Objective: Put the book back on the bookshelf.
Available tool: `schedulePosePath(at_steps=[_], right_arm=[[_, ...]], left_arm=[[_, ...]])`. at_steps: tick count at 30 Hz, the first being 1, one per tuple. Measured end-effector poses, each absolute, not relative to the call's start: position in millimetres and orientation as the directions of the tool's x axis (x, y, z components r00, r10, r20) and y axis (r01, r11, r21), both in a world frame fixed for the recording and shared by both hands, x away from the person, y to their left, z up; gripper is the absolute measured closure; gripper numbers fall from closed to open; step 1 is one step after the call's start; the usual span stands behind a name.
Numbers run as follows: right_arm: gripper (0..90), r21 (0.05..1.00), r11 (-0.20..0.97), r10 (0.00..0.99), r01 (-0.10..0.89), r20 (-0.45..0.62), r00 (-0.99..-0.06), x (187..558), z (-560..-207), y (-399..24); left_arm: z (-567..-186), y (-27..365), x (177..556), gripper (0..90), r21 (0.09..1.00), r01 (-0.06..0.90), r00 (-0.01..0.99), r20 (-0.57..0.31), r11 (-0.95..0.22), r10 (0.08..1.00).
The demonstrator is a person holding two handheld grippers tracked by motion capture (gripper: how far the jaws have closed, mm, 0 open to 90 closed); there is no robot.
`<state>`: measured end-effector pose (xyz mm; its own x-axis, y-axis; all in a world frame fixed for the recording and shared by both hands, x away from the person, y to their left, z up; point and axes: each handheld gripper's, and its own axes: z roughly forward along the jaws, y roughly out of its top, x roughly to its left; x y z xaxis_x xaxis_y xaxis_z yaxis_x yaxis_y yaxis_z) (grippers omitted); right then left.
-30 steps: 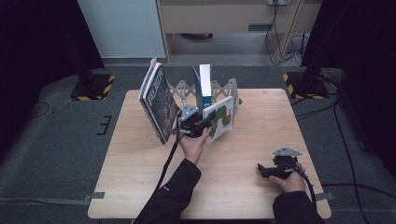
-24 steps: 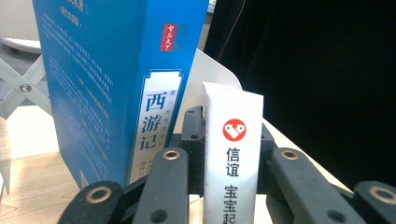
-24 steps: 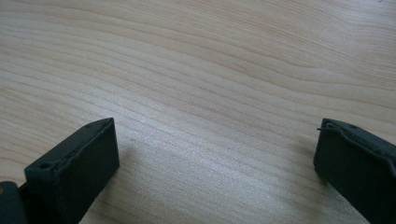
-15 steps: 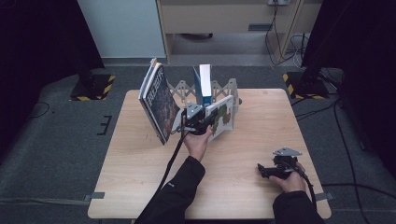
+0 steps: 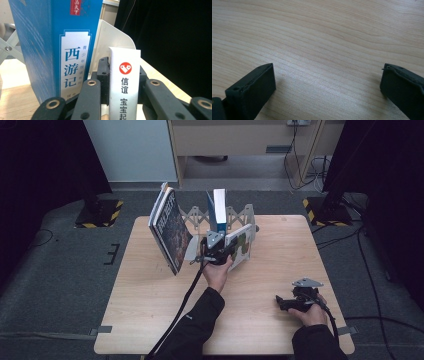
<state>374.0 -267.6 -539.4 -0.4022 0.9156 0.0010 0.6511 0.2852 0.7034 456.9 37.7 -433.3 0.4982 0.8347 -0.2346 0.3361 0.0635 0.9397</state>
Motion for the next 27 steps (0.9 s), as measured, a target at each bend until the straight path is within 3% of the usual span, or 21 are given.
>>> schedulePosePath(at_steps=[27], right_arm=[[0.3, 0.703, 0.281, 0.917, 0.653, 0.003, -0.399, 374.3, -539.3, -266.3]], left_arm=[[-457.7, 33.9, 436.5, 72.5, 0.940, 0.340, 0.510, -0.206, 0.024, 0.835]])
